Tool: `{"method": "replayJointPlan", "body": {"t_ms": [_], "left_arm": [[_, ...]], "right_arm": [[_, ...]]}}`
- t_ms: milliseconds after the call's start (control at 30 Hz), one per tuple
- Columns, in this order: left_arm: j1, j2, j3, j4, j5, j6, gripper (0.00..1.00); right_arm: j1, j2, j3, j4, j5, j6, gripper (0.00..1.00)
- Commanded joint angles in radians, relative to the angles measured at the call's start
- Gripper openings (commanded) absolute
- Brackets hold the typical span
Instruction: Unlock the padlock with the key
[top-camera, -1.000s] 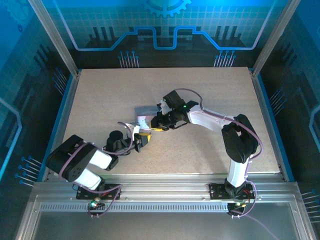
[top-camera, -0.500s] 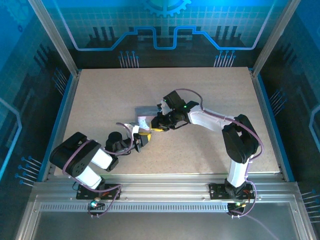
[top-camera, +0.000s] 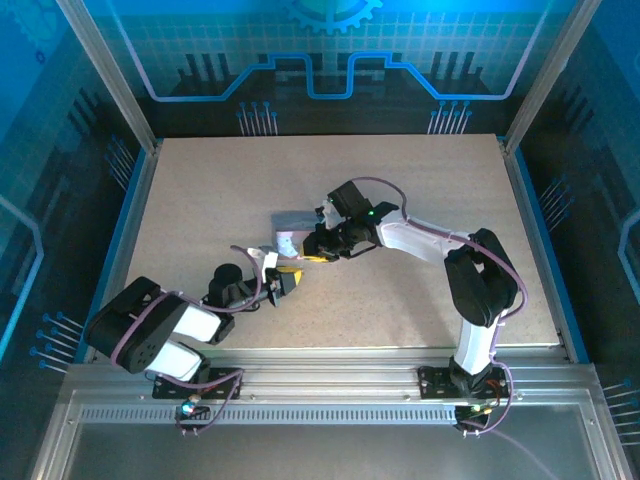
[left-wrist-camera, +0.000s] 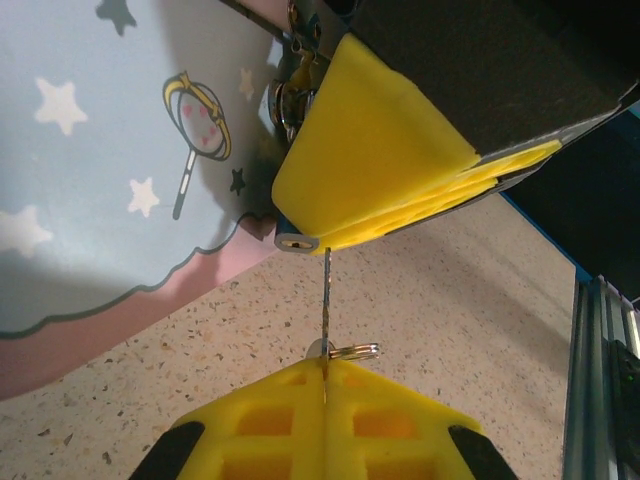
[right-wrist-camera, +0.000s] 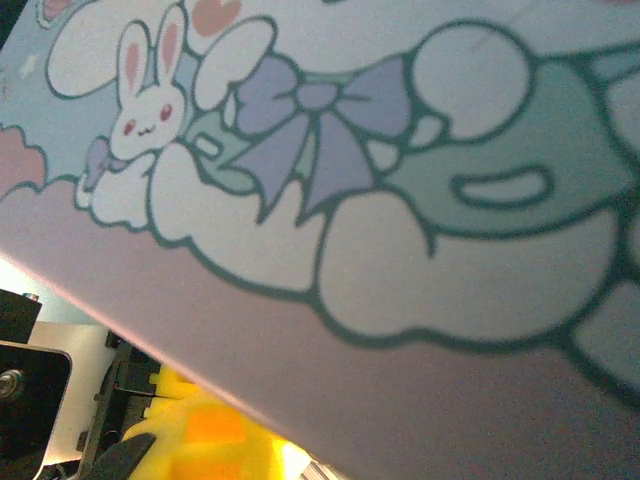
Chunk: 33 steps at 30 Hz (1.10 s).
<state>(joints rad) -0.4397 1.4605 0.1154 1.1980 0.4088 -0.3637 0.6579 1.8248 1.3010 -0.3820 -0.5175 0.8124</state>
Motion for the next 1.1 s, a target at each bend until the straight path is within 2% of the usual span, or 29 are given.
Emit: {"method": "replayJointPlan", "body": {"t_ms": [0, 200, 467, 1067], "left_arm": [[-0.006, -0.033, 0.022, -0.072, 0.004, 0.03, 0.0], [-0.006, -0.027, 0.033, -0.105, -0.013, 0.033, 0.0], [-0.006, -0.005, 0.03, -0.033, -0.005, 0.008, 0.0], [-0.005, -0.027, 0.044, -0.027, -0.013, 0.005, 0.0]], "right_arm": [[-0.012, -0.051, -0.009, 0.04, -0.036, 0.004, 0.0], [-0.012, -0.058, -0.019, 0.052, -0.042, 0.011, 0.0], [-0.009, -0.06, -0.024, 0.054, -0.044, 0.012, 0.0], [-0.006, -0.053, -0.034, 0.054, -0.048, 0.008, 0.0]]}}
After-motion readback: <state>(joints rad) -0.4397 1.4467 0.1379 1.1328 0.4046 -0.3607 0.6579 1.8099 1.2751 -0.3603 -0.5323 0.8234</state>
